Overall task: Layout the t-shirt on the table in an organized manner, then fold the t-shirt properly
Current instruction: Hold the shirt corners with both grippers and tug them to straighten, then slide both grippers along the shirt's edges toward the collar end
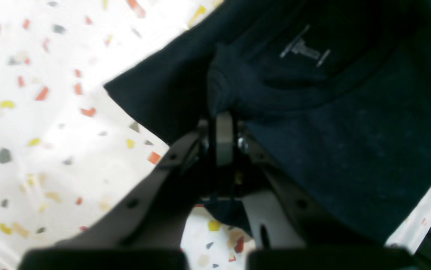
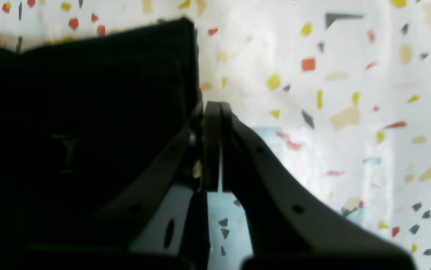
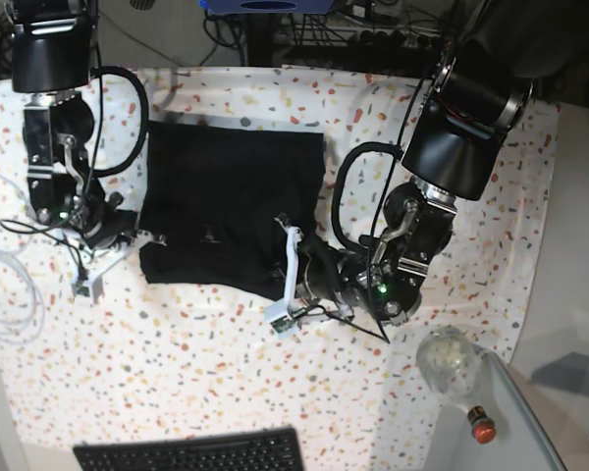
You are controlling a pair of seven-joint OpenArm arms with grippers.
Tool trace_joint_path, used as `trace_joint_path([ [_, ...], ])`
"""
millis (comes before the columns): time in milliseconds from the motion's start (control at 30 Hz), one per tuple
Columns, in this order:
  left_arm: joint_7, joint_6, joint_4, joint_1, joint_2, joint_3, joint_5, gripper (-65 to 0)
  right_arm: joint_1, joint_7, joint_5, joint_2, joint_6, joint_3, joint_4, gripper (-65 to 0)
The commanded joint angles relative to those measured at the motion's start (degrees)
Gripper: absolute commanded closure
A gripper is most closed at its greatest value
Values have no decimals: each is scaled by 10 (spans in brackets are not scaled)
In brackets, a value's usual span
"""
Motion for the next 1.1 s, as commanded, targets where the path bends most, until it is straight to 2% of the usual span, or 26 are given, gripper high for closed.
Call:
trace_joint_path([
  [0,-9,1,8,-18,0,-2,-5,0,6,12,1,2,-1,2,24,0],
  [133,-9,1,8,-18,0,-2,12,-2,-14,8,0,2,-1,2,81,0],
  [267,-18,1,8,-15,7,-2,54,-293,-37,8,0,2,-1,2,137,0],
  [333,-51,1,8,-11,16,-2,69,-429,-49,8,0,3,-1,2,159,0],
  [433,-87,5,13,-3,17,-4,65,-568,-71,8,0,4,-1,1,187,0],
  [533,-91,14,41,2,13,-14,21,-630,-109,8,0,4,-1,-2,227,0],
  [600,-87,18,89,29,11,-47,-18,-614,-141,8,0,4,0,-4,264,0],
  [633,-81,18,120,47,6,-62,-27,-579,-156,8,-1,4,0,-5,279,0],
  [667,-72,18,157,72,-1,-72,-35,-515,-172,8,-1,2,1,-9,295,0],
  [767,-65,18,248,156,-2,-81,-16,-221,-201,8,-1,2,1,-49,310,0],
  [800,-66,18,268,180,-1,-80,-2,-97,-208,10,-1,2,0,-58,308,0],
  [833,-66,18,284,205,3,-80,11,0,-217,12,-1,0,0,-64,307,0],
  [933,-68,16,301,251,4,-80,48,0,-232,13,-1,-6,-1,-71,307,0],
  [1067,-68,13,287,271,-1,-79,71,0,-233,13,-1,-21,-1,-73,274,0],
])
